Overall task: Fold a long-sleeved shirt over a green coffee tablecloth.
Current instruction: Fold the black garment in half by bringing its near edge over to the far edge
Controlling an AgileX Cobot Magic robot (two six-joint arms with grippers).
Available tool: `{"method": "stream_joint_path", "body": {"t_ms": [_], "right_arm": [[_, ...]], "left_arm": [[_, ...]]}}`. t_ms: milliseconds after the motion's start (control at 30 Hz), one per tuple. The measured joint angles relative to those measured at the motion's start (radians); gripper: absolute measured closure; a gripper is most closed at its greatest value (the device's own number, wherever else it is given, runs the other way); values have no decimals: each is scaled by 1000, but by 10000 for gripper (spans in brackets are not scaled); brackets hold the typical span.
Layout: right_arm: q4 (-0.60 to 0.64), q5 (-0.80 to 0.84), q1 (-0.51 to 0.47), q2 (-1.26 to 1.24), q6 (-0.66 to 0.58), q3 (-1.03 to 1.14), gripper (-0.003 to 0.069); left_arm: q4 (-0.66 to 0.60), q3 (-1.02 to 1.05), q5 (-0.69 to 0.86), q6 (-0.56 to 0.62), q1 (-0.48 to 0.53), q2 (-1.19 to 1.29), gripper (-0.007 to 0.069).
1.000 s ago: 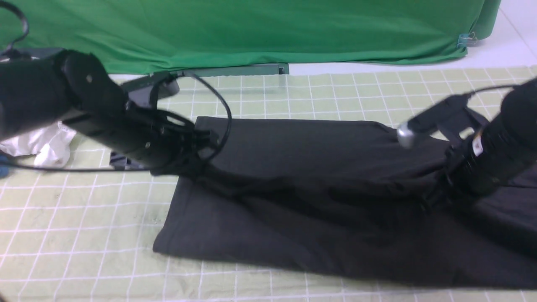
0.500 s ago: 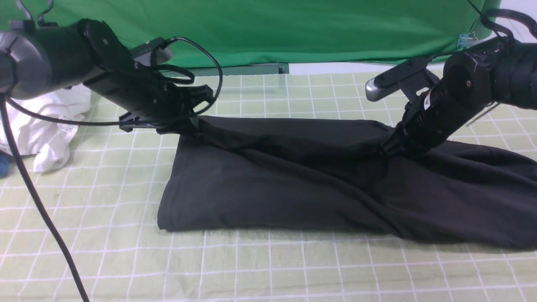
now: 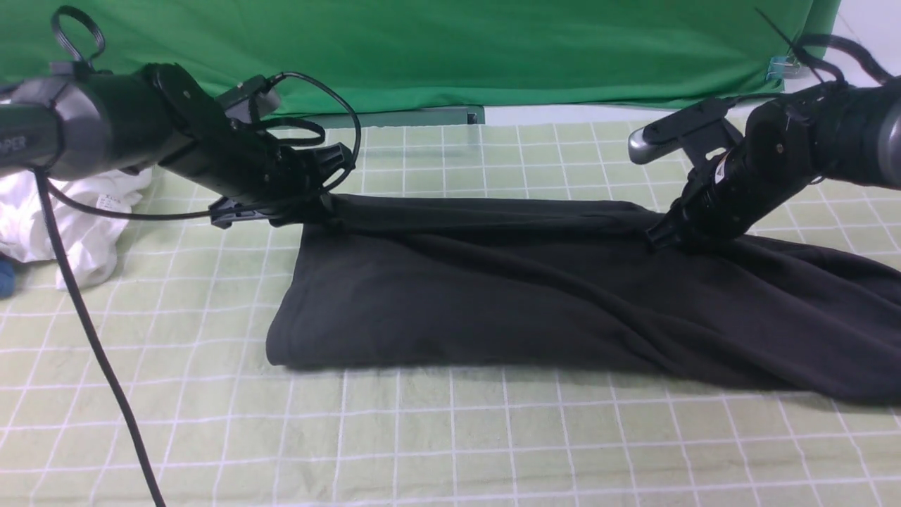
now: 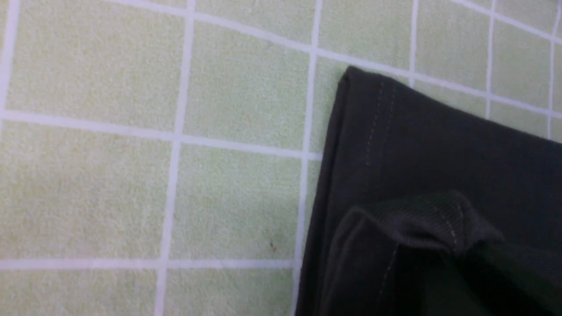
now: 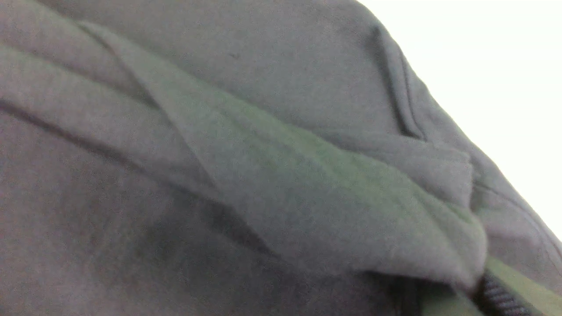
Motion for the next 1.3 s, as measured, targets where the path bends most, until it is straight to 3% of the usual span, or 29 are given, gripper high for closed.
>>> {"method": "stream_joint_path", "body": {"t_ms": [133, 300, 433, 533, 633, 733, 833, 933, 1033, 1167, 1200, 1267, 1300], "right_arm": [[-1, -67, -1, 14, 0, 0, 546], [-2, -210, -2, 14, 6, 0, 382], [-3, -244, -2, 14, 25, -2, 337], [-3, -191, -2, -2, 29, -45, 328], [-3, -112, -3, -26, 29, -97, 343], [25, 120, -3, -73, 27, -218, 483], [131, 315, -4, -88, -14, -267, 622], [208, 409, 8, -70, -63, -253, 653], [238, 418, 25, -25, -83, -222, 661], [227, 297, 33, 75, -106, -201, 662], [224, 288, 33, 80, -106, -201, 662], [155, 131, 33, 123, -100, -200, 662], [127, 79, 33, 131, -92, -200, 662]], "left_arm": [[-10, 0, -53, 0, 0, 10, 595], [-19, 0, -92, 0, 0, 11, 573], [-19, -10, -100, 0, 0, 11, 505], [-2, -96, -57, 0, 12, 11, 386], [13, -188, 8, 0, 25, 11, 302], [21, -359, 142, 0, 44, 11, 184], [17, -467, 256, 0, 46, 8, 143], [8, -525, 404, 1, 46, 6, 163], [4, -543, 532, 19, 45, 6, 258], [30, -545, 604, 46, 45, 8, 452], [30, -545, 606, 48, 45, 8, 462], [37, -545, 630, 56, 45, 8, 577], [37, -545, 635, 56, 45, 8, 589]]}}
